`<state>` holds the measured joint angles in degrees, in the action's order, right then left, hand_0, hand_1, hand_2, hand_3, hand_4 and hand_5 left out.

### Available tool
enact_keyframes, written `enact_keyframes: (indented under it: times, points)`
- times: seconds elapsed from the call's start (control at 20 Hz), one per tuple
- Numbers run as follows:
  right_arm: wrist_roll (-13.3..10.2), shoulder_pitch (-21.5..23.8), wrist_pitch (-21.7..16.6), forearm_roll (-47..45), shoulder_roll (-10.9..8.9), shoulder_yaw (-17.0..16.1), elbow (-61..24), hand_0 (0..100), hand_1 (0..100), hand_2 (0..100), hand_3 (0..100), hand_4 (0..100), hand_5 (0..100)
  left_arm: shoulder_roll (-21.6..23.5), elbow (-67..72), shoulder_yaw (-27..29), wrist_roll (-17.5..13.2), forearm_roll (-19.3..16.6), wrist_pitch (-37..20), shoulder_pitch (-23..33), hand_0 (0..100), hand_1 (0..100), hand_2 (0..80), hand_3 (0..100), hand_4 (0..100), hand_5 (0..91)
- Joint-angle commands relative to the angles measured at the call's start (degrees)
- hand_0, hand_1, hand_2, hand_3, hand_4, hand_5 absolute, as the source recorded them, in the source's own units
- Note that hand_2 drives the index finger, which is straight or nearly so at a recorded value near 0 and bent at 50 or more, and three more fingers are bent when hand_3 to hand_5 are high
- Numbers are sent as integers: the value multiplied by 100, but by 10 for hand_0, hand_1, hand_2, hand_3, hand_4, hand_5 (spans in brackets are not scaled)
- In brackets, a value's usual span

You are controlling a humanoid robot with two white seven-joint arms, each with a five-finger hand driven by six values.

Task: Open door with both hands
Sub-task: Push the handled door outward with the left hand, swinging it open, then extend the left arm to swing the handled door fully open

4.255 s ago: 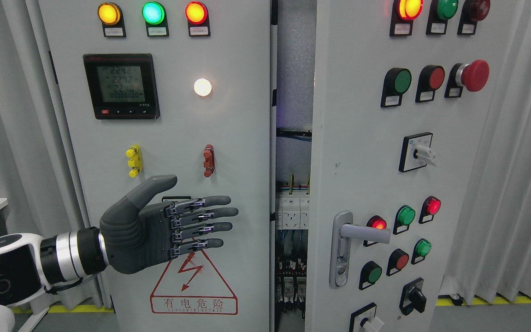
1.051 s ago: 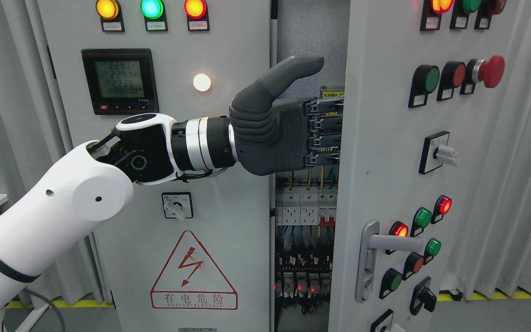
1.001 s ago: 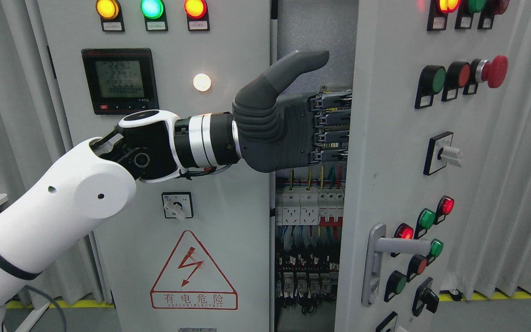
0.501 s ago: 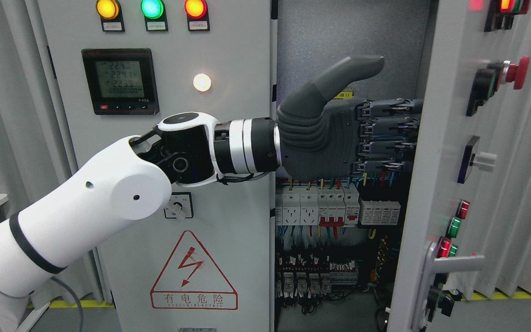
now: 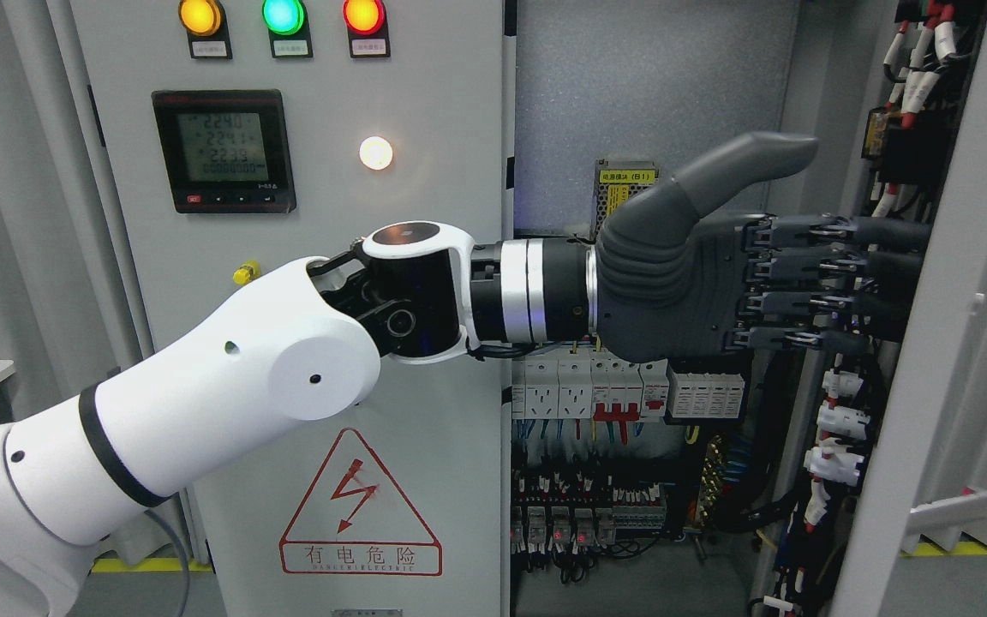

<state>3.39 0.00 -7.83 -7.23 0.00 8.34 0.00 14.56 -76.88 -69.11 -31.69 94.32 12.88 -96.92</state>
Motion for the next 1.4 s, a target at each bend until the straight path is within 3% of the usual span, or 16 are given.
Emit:
enact_keyframes:
  times: [0.0, 0.45, 0.7, 1.35]
  points:
    - [3, -158, 1, 3, -18, 1, -193, 218, 0, 0, 0, 0, 0, -402, -248, -199, 216, 17, -180, -151, 288, 0, 27, 28, 34, 0]
    - [3, -158, 1, 3, -18, 1, -193, 218, 0, 0, 0, 0, 0, -884, -153, -199, 234, 228, -207, -345, 288, 0, 27, 28, 35, 0]
    - [3, -158, 1, 3, -18, 1, -193, 218, 0, 0, 0, 0, 0, -1456, 356, -199, 400, 236, -207, -362, 288, 0, 27, 28, 34, 0]
    - [3, -158, 1, 3, -18, 1, -193, 218, 0, 0, 0, 0, 0, -1456, 718, -208, 453, 333, -207, -415, 288, 0, 27, 28, 34, 0]
